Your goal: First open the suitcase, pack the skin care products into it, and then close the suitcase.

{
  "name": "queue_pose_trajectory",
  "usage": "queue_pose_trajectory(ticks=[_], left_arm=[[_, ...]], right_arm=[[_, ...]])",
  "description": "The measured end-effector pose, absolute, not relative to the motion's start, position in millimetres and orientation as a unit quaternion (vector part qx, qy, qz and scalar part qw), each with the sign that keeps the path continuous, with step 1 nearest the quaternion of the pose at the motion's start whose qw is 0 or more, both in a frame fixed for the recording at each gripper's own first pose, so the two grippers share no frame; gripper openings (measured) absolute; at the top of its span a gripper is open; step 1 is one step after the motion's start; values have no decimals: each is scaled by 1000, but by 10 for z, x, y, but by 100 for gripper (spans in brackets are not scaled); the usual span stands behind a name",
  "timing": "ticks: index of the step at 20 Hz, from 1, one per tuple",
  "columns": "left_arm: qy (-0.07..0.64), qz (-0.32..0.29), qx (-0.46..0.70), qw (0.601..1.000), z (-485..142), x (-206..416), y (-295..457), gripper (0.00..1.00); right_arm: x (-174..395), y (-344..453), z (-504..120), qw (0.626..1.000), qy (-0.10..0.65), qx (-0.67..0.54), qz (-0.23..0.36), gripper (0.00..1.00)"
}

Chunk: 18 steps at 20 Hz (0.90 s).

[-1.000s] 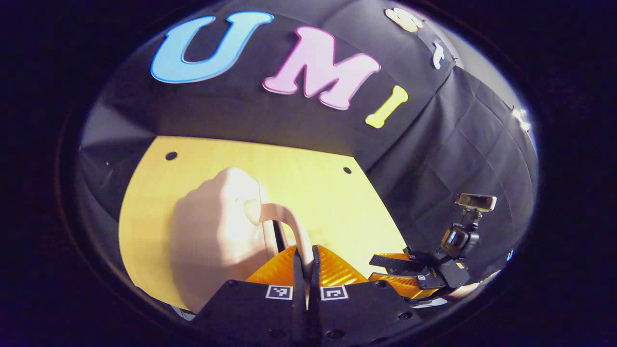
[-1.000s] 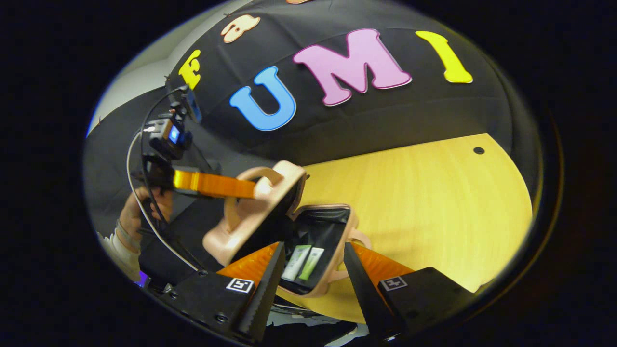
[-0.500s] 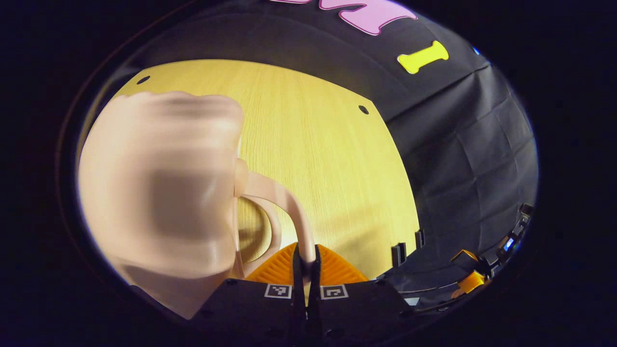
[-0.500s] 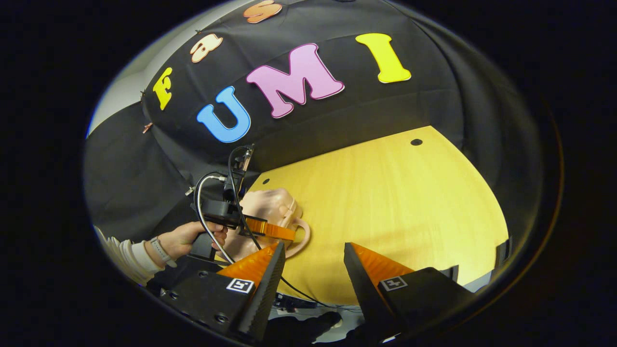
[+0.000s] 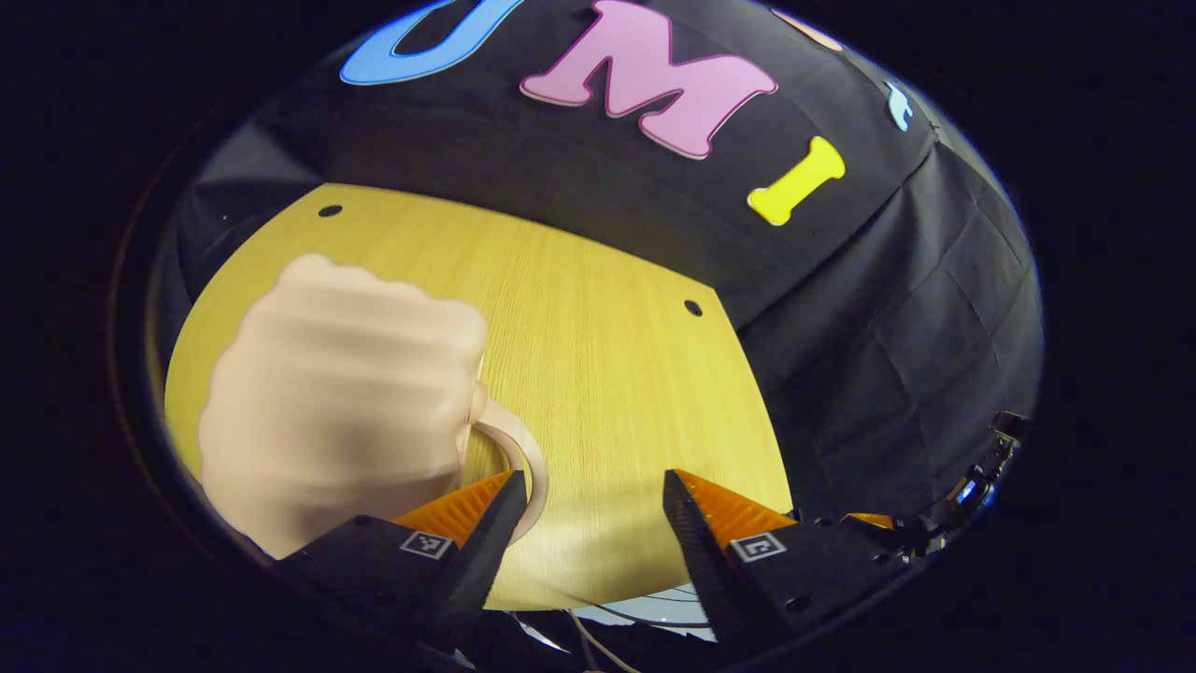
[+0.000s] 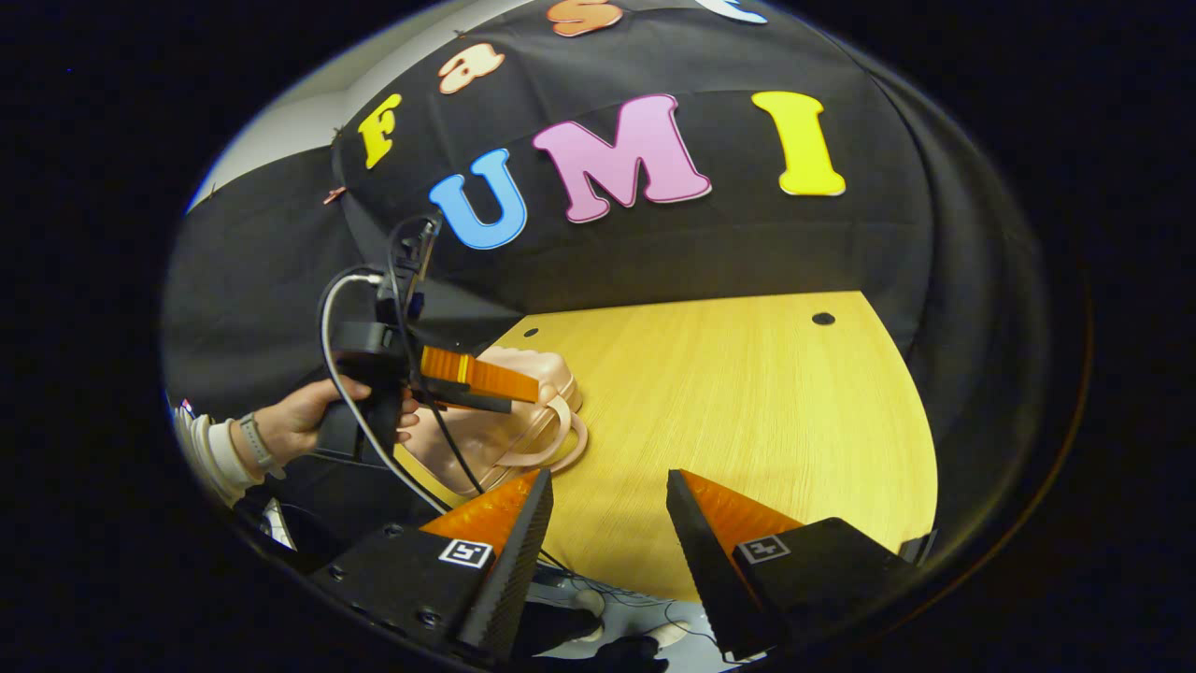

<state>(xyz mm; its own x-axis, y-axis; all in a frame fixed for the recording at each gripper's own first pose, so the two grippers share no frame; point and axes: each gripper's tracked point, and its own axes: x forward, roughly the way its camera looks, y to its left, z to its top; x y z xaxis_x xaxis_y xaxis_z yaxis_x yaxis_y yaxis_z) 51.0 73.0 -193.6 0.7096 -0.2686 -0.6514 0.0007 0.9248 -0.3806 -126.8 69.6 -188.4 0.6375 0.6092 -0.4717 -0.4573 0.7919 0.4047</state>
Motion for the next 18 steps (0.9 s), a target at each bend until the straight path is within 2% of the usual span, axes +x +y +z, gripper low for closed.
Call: queue_pose_trajectory(ticks=[1,5,7,10,12,15,18], left_arm=[[342,-63,-151,925,-1750,520,779,95],[207,-47,-82,974,-592,367,728,95],[109,-41,-50,992,122,215,747,95],[-10,-17,-24,1000,1044,-46,821,94],[-69,-7,-24,997,1367,-113,818,94],[-89,-17,-52,994,1525,-26,762,95],[-74,-16,-52,996,1429,30,785,96]], right_arm=[[-1238,715,-1774,899,294,121,302,79],[-1005,798,-1178,920,233,103,297,79],[-844,840,-786,934,191,96,285,81],[-623,786,-221,960,114,56,249,86],[-544,736,133,971,67,41,224,87],[-501,638,486,980,26,44,193,93],[-401,442,636,987,6,50,153,95]])
